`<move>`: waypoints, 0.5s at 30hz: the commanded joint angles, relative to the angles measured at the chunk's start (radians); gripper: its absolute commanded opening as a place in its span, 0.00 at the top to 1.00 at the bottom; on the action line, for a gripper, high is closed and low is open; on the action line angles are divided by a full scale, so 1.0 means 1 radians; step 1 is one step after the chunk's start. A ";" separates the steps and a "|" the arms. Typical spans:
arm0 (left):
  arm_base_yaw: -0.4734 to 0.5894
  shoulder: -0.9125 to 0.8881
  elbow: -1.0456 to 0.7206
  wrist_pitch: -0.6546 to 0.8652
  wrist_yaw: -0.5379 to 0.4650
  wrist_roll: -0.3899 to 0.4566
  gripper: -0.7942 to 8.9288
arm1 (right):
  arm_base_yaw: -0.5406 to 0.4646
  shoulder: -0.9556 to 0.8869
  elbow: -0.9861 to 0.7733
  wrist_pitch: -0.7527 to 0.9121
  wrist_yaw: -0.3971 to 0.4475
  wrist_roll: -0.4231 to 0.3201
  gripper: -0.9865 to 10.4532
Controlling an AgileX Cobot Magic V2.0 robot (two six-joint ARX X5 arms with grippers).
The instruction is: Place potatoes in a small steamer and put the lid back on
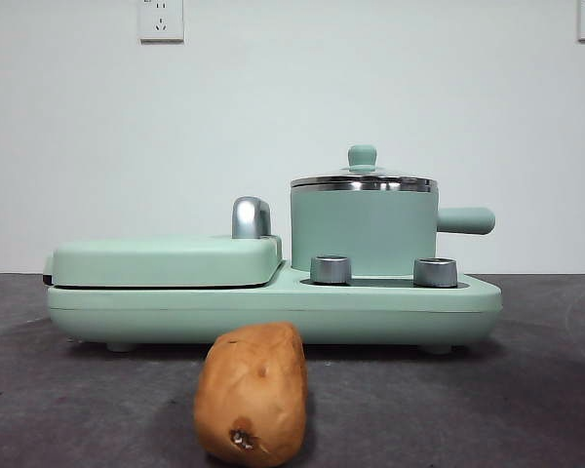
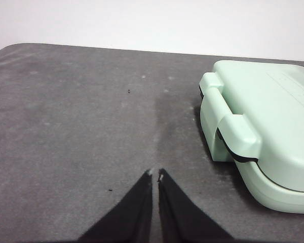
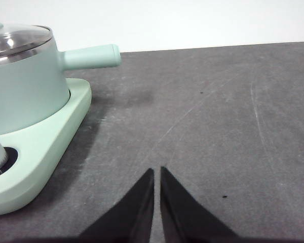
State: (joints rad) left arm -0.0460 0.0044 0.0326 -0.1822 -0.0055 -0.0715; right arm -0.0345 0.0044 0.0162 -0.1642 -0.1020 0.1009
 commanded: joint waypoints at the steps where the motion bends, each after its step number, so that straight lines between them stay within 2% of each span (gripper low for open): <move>1: 0.001 -0.001 -0.019 0.010 -0.003 -0.066 0.90 | 0.000 -0.001 -0.005 0.006 -0.006 0.009 0.90; 5: 0.001 -0.001 -0.019 0.049 -0.003 -0.162 0.90 | -0.001 -0.001 -0.005 0.023 -0.003 0.108 0.90; 9: 0.000 0.001 -0.016 0.043 -0.001 -0.232 0.90 | 0.000 0.000 0.011 0.016 -0.018 0.175 0.90; 15: -0.001 0.035 0.050 0.042 0.056 -0.425 0.90 | 0.000 0.006 0.121 -0.051 -0.060 0.293 0.90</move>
State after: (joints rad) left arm -0.0463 0.0349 0.0536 -0.1593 0.0418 -0.4149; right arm -0.0341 0.0090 0.1146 -0.2249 -0.1589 0.3351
